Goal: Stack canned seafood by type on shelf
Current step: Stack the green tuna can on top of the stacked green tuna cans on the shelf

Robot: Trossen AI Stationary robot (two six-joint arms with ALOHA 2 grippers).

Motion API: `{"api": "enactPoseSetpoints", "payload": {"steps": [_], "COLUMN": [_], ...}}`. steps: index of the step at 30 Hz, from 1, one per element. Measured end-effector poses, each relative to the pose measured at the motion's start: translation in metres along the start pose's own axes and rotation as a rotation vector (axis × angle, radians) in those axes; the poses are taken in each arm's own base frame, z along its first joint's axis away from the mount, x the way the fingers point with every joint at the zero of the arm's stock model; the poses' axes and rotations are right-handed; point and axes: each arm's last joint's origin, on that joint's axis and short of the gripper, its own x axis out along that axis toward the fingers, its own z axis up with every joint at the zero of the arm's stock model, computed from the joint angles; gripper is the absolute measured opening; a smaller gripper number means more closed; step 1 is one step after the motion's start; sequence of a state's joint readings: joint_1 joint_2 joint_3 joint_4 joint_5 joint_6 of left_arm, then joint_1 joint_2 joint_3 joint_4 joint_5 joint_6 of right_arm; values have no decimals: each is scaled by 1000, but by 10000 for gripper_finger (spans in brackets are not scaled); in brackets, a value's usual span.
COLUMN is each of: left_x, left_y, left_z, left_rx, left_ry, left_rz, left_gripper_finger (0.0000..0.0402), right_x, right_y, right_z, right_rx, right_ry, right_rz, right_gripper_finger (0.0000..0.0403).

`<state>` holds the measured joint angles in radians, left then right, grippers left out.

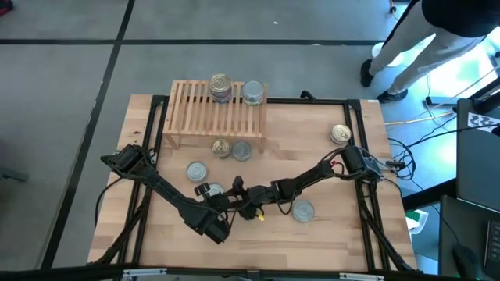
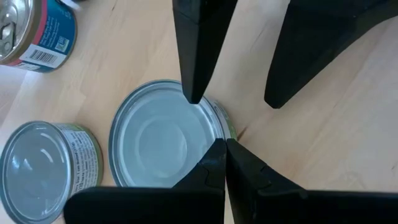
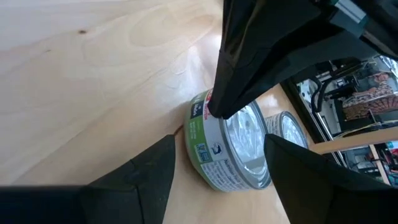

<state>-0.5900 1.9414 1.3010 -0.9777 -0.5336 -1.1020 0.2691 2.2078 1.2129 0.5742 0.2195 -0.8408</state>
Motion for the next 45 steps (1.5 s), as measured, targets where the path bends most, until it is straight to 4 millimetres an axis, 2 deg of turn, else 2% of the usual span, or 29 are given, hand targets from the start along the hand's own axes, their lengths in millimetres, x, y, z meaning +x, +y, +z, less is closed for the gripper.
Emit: {"api": "enactPoseSetpoints", "payload": {"steps": [25, 37, 45], "left_x": [-2, -9, -6], "left_y": [-4, -6, -4], "left_z": [3, 10, 14], "left_rx": [-54, -51, -56], "left_ry": [-30, -55, -56], "left_rz": [-36, -52, -43], "left_gripper_finger": [0, 0, 0], "right_x": [-1, -1, -3], "right_y": [6, 7, 13], "right_z": [-6, -6, 0], "right_rx": [-21, -23, -46], "right_ry": [66, 60, 39], "right_rz": [65, 70, 89], "right_gripper_finger": [243, 243, 243]}}
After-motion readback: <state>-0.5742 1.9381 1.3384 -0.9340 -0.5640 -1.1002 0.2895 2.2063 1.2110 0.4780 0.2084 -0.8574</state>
